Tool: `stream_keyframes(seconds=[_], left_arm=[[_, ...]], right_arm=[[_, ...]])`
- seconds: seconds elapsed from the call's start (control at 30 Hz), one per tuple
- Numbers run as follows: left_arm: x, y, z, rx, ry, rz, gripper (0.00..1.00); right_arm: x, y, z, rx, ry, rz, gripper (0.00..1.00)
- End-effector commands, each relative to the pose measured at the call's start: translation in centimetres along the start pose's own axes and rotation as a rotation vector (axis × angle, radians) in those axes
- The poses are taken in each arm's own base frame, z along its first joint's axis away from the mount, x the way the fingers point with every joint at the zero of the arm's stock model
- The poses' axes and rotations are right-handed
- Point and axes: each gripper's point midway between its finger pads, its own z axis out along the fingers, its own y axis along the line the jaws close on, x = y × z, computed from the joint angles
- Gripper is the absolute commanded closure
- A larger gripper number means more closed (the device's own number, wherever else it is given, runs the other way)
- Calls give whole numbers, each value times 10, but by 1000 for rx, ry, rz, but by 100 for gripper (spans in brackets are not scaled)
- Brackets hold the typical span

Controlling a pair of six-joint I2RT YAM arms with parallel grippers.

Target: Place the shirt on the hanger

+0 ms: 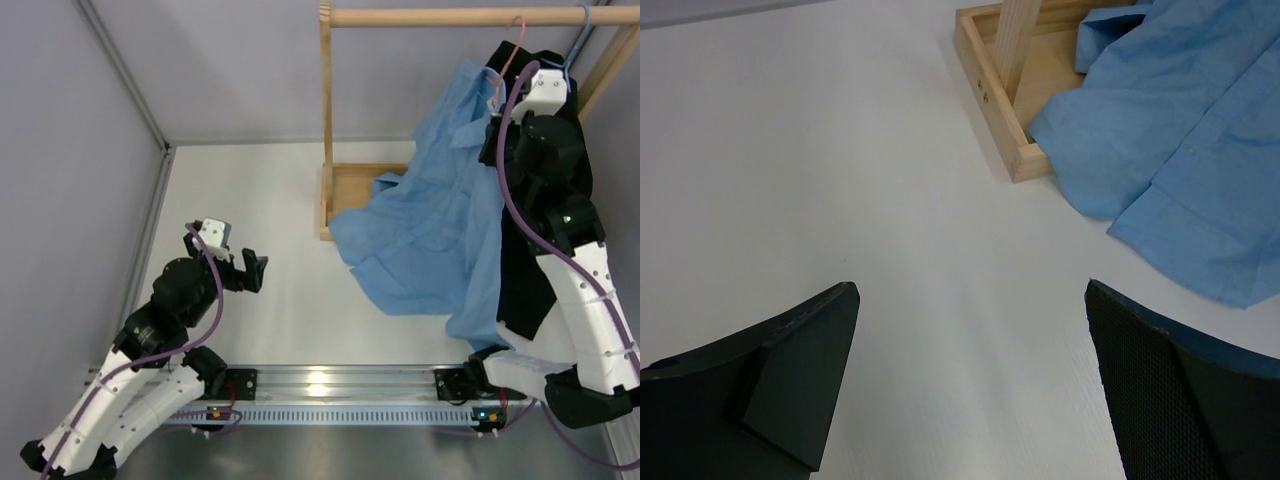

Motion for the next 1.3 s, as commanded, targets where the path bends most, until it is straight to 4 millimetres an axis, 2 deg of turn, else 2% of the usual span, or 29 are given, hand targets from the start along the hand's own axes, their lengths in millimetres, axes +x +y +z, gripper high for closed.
stream_keyframes(seconds=[0.0, 0.17, 0.3, 0.47, 0.7, 0.9, 1.1, 1.13, 1.27], left_arm=[[-5, 4, 5, -18, -26, -7, 2], [-5, 10, 7, -47, -22, -20, 2], [-5, 13, 8, -59, -23, -30, 2], [-5, 15, 8, -62, -24, -33, 2], [-4, 14, 8, -52, -19, -32, 2], [-3, 14, 9, -52, -18, -31, 2], [-3, 14, 9, -52, -18, -31, 2], [-2, 14, 9, -51, -15, -31, 2], [-2, 15, 10, -53, -12, -31, 2]], right_arm=[[-60, -10, -9, 15, -189, 104, 100], [-56, -19, 4, 45, -172, 88, 100], [-63, -25, 10, 40, -184, 105, 100], [-71, -5, 22, -74, -184, 94, 100], [-91, 7, 23, -129, -219, 120, 100], [-94, 14, 39, -140, -210, 137, 100], [-68, 28, 56, -108, -163, 146, 100], [-59, 29, 59, -99, -147, 145, 100], [-40, 33, 62, -64, -122, 153, 100]])
